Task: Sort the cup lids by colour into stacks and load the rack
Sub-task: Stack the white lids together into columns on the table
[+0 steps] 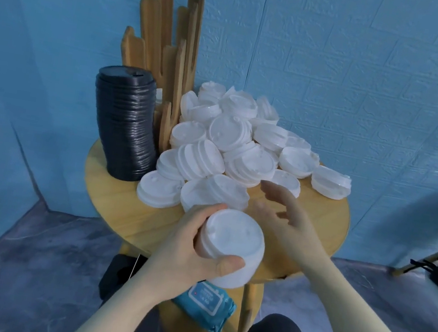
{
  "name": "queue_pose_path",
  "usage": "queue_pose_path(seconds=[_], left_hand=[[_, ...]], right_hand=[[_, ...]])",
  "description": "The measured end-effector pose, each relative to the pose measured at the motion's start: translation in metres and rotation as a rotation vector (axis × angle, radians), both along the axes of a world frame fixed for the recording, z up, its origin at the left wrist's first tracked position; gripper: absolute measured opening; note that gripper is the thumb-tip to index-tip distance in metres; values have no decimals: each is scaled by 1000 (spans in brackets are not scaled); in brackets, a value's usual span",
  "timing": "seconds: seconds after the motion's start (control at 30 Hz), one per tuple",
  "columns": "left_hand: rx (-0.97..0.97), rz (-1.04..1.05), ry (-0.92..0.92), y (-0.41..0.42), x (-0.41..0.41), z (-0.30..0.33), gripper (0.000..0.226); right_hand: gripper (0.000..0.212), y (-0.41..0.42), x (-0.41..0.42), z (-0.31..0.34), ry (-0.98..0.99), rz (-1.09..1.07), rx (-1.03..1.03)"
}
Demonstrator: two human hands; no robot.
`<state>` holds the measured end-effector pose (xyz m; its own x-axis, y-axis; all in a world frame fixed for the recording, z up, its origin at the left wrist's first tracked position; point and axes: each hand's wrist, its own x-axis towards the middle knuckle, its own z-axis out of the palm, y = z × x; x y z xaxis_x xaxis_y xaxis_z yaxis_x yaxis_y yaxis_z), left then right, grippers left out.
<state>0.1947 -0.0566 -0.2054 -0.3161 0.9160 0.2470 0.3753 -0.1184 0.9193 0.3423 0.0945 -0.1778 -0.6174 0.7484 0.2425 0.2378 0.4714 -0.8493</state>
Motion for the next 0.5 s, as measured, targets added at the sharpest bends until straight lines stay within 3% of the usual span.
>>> queue_pose_path(seconds=[0.27,0.5], left_hand=[[-23,-42,35,3,-1,-1,84],[-55,-76,33,16,7,-2,85]], right_hand=[[87,23,-56,4,-259,-30,-43],[73,29,-18,16,-104,-93,-6]])
